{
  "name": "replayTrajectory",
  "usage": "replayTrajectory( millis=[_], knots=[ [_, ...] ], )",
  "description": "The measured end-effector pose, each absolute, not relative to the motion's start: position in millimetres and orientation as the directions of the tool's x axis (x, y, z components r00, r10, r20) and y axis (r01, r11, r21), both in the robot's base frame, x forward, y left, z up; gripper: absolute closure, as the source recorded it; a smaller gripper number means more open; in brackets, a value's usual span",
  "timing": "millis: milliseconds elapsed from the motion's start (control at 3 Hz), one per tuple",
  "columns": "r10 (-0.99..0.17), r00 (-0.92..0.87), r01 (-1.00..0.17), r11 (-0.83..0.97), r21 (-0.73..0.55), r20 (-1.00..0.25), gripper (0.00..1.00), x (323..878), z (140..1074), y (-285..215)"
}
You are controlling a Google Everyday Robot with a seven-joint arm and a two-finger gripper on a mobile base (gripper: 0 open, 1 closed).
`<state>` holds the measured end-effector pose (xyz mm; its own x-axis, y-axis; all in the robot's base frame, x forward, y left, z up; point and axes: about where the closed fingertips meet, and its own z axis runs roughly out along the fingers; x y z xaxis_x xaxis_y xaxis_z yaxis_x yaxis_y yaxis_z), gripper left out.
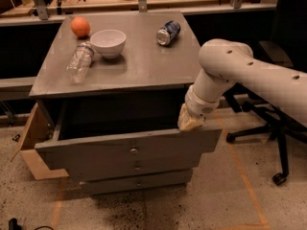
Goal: Open top drawer
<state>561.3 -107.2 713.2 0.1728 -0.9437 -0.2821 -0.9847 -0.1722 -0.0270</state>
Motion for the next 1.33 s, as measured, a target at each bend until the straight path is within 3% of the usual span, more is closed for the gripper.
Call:
replayTrajectory(
  millis=[333,667,1333],
  knots=[
    [-0.944,0.173,-0.985,-0.172,-0.027,-0.282,0.36,561.3,713.2,-107.2],
    [-0.944,0.173,-0.985,-0.172,-0.027,-0.282,0.38,561.2,714.4,-107.2],
    [-0.930,0.184,-0.983,-0.179,-0.045,-0.317,0.83,550.8,749.7,-99.7]
  ],
)
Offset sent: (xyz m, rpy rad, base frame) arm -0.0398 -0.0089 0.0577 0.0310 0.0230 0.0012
